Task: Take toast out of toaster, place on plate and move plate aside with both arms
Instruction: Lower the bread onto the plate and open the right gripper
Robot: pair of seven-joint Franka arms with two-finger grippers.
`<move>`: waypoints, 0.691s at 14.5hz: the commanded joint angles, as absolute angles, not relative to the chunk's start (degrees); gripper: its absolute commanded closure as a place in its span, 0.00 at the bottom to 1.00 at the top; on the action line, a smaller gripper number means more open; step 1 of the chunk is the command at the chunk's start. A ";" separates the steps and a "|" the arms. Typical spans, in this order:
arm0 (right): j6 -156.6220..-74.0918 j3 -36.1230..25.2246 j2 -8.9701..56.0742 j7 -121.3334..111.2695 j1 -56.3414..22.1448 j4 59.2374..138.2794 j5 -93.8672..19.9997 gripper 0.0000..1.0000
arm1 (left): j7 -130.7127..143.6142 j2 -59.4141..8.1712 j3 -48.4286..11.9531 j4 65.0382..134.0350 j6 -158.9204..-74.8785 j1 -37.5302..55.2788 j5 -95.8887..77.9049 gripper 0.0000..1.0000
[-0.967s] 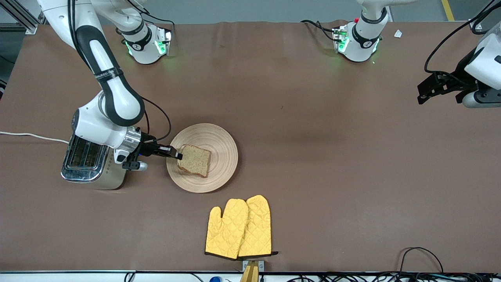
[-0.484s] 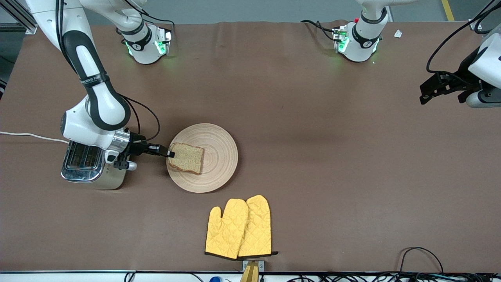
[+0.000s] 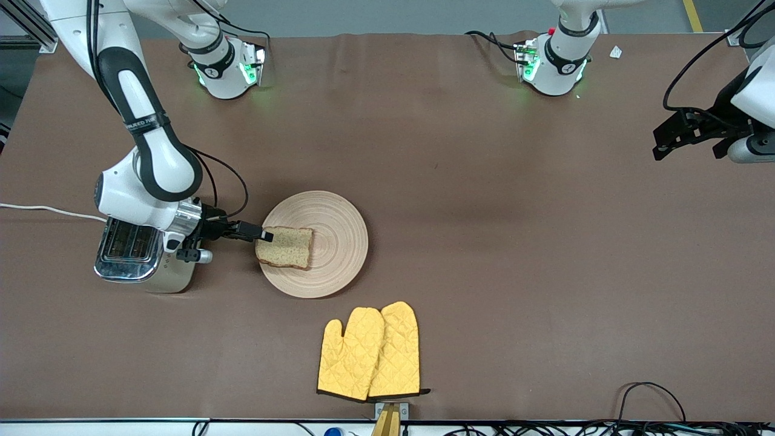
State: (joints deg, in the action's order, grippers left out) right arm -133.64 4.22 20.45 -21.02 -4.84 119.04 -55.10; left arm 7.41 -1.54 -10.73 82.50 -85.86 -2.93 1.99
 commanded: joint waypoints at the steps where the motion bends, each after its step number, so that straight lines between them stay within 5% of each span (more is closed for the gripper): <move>1: -133.95 4.48 19.07 -22.24 -4.66 120.59 -56.34 0.00 | 6.15 -1.32 -10.72 81.74 -85.08 -2.99 2.99 0.00; 10: -133.07 4.13 10.56 -17.41 -4.40 121.38 -47.03 0.00 | 6.07 -1.14 -10.55 81.74 -85.08 -3.08 2.99 0.00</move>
State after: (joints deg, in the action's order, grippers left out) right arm -133.97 3.97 15.56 -19.64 -4.87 119.03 -49.24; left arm 7.34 -1.54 -10.56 82.45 -85.85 -3.00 1.99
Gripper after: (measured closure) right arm 0.000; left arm 0.000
